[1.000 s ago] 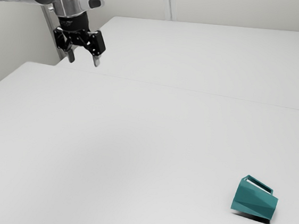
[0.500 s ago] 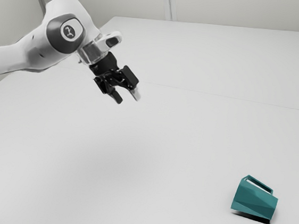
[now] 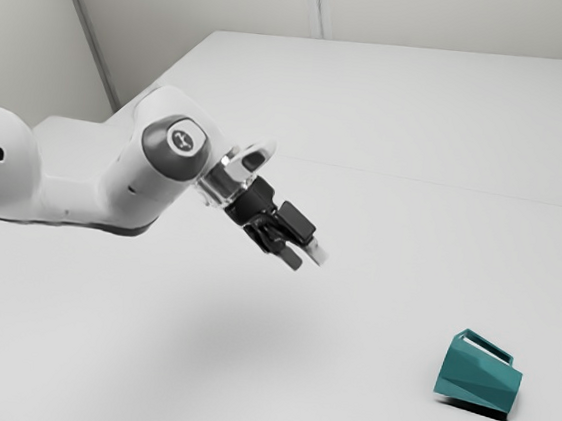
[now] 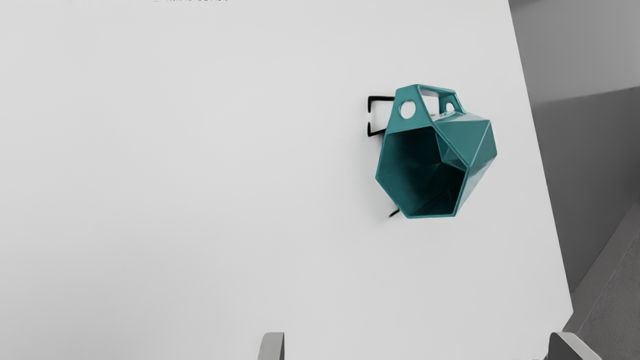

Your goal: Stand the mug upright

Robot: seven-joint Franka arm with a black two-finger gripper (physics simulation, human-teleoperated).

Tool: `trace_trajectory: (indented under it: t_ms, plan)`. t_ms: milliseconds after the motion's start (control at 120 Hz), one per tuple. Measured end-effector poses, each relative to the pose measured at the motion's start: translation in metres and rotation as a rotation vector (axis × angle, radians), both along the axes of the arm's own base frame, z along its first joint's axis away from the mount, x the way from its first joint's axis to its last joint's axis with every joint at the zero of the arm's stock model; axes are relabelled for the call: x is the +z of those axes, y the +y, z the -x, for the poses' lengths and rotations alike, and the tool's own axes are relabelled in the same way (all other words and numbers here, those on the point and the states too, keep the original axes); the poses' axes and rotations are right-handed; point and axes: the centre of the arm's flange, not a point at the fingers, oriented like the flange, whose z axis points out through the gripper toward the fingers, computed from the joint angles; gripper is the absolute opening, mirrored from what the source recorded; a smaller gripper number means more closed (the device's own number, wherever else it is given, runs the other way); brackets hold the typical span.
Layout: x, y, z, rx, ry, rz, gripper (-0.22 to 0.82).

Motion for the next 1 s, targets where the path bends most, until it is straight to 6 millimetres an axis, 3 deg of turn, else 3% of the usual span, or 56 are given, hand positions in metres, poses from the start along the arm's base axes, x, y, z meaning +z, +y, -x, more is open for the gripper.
trace_trajectory:
  t_ms: [325,650,850,1000]
  plan:
    - [-0.02,-0.046,0.025,-0.029,0.036,0.063,0.54]
    - [-0.059,-0.109,0.047,-0.044,0.101,0.239,0.54]
    - [-0.081,-0.103,0.036,0.004,0.071,0.333,0.54]
    - [-0.099,-0.112,0.036,-0.011,0.04,0.372,0.54]
